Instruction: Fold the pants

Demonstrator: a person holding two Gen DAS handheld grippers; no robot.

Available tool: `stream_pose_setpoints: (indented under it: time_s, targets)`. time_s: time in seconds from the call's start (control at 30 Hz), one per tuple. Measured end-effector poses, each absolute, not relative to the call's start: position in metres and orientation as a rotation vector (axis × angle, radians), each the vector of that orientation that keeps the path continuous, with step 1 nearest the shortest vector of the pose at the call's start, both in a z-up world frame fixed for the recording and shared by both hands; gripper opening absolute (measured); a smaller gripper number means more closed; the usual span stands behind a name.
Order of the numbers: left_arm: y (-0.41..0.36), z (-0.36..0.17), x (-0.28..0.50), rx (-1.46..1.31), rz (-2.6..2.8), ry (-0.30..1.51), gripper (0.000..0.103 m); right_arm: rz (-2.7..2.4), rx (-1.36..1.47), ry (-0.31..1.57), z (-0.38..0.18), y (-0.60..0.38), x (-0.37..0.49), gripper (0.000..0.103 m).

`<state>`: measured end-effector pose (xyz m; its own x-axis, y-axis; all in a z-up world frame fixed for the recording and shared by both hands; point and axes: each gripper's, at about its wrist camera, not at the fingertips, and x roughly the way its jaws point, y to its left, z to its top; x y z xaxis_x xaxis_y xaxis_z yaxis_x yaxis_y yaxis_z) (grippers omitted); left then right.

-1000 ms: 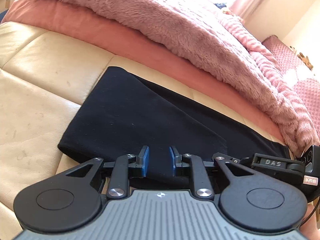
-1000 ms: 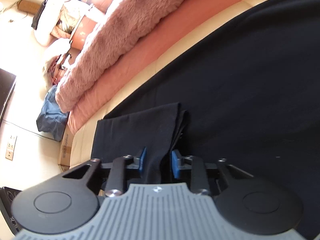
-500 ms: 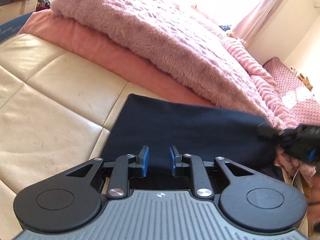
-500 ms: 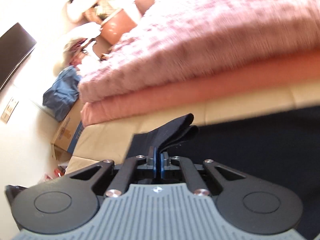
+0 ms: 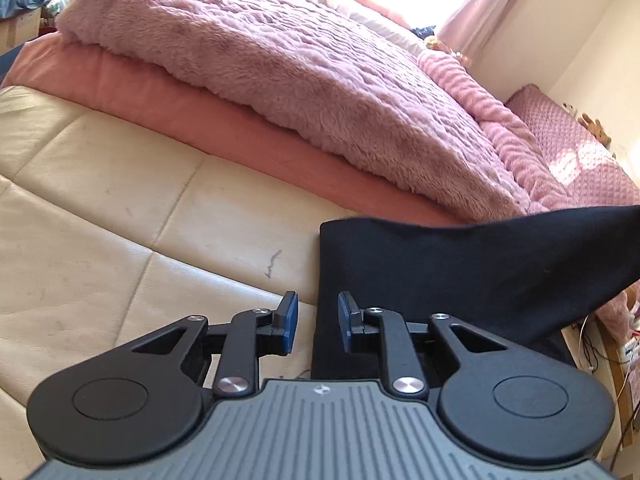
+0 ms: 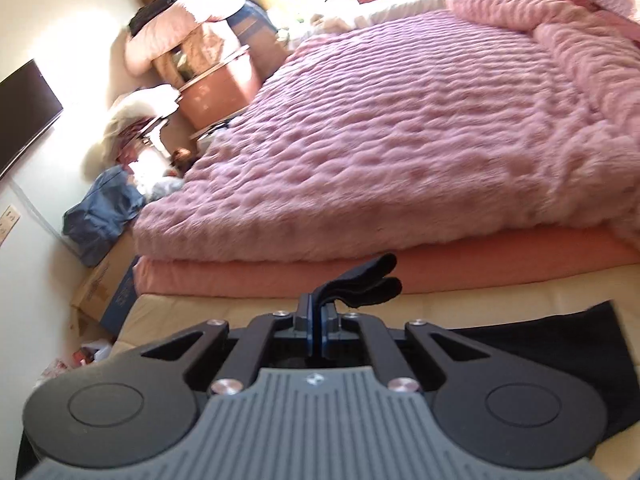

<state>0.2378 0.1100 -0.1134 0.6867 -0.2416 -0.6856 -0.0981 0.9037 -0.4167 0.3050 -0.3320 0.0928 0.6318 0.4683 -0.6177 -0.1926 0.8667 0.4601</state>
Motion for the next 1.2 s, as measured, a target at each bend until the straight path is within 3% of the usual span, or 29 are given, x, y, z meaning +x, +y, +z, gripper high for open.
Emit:
stream_pose_setpoints:
  time_s: [0.1, 0.4, 0.53, 0.7, 0.97, 1.1, 1.2]
  targets:
    - [0.098, -0.117, 0.246, -0.420, -0.099, 0.836, 0.023, 0.321, 0.379, 0.837, 0.079, -0.387, 0.304, 0.000]
    - [0.063, -0.139, 0.274, -0.324, -0.125, 0.932, 0.023, 0.053, 0.397, 1.030, -0.077, -0.478, 0.320, 0.000]
    - [0.050, -0.152, 0.285, -0.284, -0.129, 0.977, 0.023, 0.019, 0.411, 1.065, -0.121, -0.489, 0.329, 0.000]
    - [0.044, -0.161, 0.292, -0.267, -0.122, 1.009, 0.023, 0.033, 0.373, 1.068, -0.132, -0.482, 0.337, 0.000]
    - [0.034, -0.154, 0.301, -0.259, -0.165, 0.985, 0.023, 0.251, 0.295, 0.775, -0.045, -0.470, 0.327, 0.000]
    - [0.026, -0.158, 0.306, -0.247, -0.166, 0.997, 0.023, 0.034, 0.038, 0.990, -0.111, -0.468, 0.356, 0.000]
    - [0.025, -0.158, 0.304, -0.245, -0.171, 1.003, 0.023, -0.006, 0.049, 1.006, -0.136, -0.475, 0.360, 0.000]
